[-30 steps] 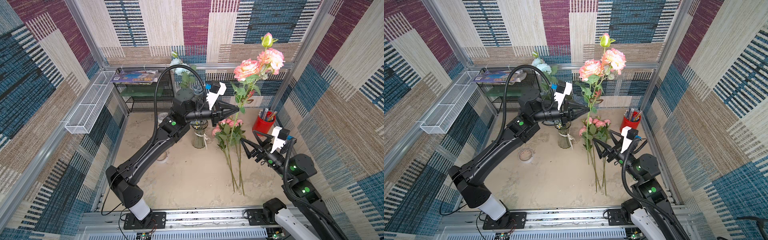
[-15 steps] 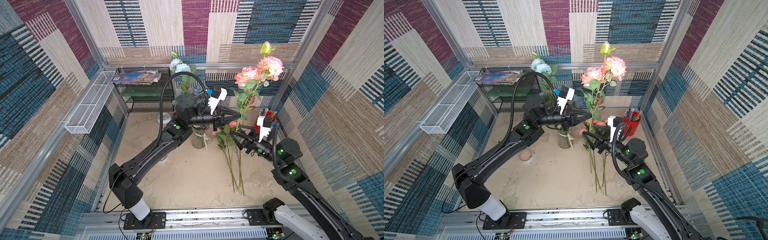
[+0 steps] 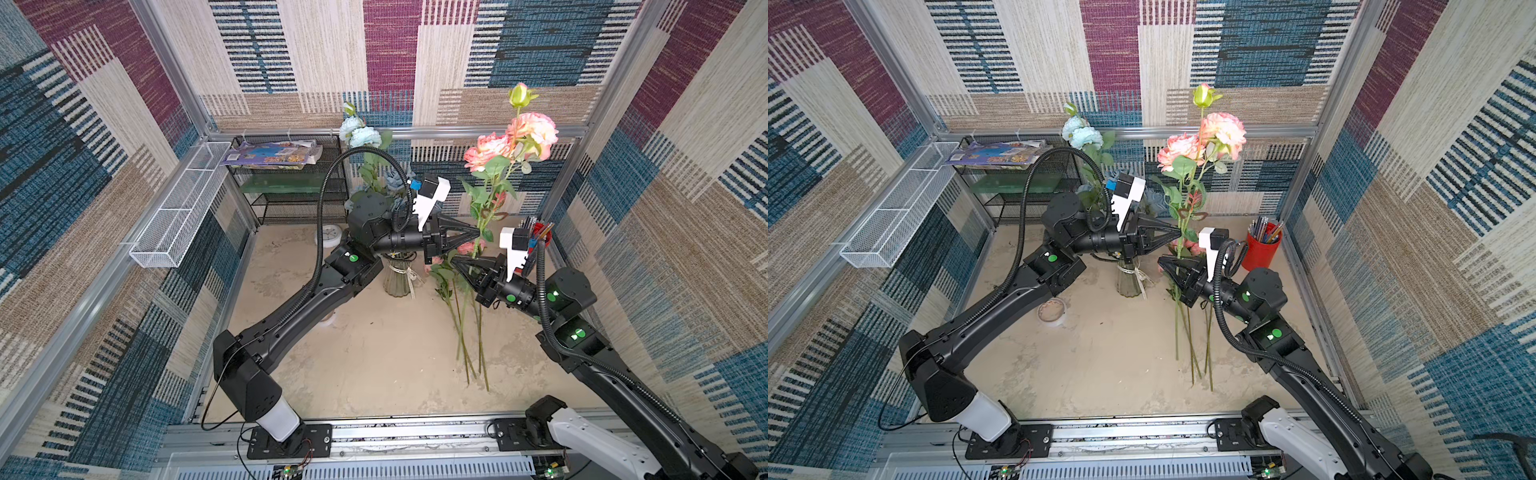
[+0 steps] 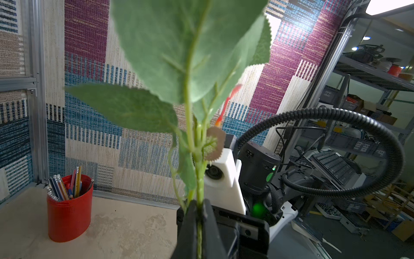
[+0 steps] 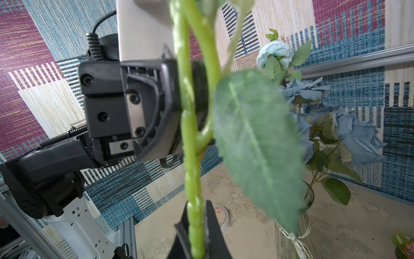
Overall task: Pick out pink flowers from the vase
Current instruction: Place the flower at the center of the board.
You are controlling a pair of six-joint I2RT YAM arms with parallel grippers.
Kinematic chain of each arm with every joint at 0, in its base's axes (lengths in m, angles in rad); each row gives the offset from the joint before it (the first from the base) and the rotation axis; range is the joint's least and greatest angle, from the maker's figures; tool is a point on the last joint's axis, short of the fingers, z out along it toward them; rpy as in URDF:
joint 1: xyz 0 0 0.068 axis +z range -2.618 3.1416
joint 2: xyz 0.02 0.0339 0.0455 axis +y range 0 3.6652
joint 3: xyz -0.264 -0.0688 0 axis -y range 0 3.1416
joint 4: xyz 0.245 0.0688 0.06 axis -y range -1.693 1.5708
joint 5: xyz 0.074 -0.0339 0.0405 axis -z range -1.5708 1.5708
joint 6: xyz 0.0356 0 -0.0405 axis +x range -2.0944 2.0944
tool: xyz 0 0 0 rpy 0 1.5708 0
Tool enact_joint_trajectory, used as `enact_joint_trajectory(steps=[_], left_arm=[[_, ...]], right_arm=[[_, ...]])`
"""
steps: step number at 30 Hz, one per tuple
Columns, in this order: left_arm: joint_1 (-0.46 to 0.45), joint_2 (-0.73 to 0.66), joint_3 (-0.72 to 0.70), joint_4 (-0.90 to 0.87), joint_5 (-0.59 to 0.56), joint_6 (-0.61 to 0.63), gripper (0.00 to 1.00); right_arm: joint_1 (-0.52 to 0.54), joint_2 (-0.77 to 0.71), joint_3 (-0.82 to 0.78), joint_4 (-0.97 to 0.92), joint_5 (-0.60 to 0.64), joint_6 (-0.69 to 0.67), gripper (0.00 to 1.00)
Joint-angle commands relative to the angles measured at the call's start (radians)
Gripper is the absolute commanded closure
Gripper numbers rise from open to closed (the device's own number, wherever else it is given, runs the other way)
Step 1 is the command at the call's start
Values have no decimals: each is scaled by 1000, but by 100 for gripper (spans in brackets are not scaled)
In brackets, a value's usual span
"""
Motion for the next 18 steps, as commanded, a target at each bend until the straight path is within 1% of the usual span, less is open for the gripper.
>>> enact_joint_trajectory(steps=[1,3,4,5,6,7,8,10,11,14,18], left_arm=[[0,-8,-4,14,5,14,100],[0,-4,-11,27,-4,-2,100],[-1,-2,-15,30,-12,-6,98],[-1,-4,-20,26,-28,-5,83],[-1,-6,-23,18,-48,2,66],[1,-10,-23,-9,-80,20,39],[1,-18,-18,-54,-134,43,22],[1,-38,-24,-119,-213,94,3],[1,-55,-39,-133,-256,110,0],[1,-104,-88,-137,-353,147,0],[1,-147,-127,-147,-412,177,0]], right_arm=[[4,-12,6,-28,42,-29,100],[2,-16,5,-43,55,-39,100],[3,-18,6,-47,61,-42,100],[2,-19,4,-52,65,-45,100],[2,-21,2,-55,70,-46,100],[2,-21,2,-62,78,-48,100],[2,-21,0,-73,89,-53,100],[1,-19,0,-100,123,-61,100],[1,-19,-2,-117,147,-65,100],[-9,-18,-10,-163,226,-65,100],[-53,31,-1,-245,349,-41,100]])
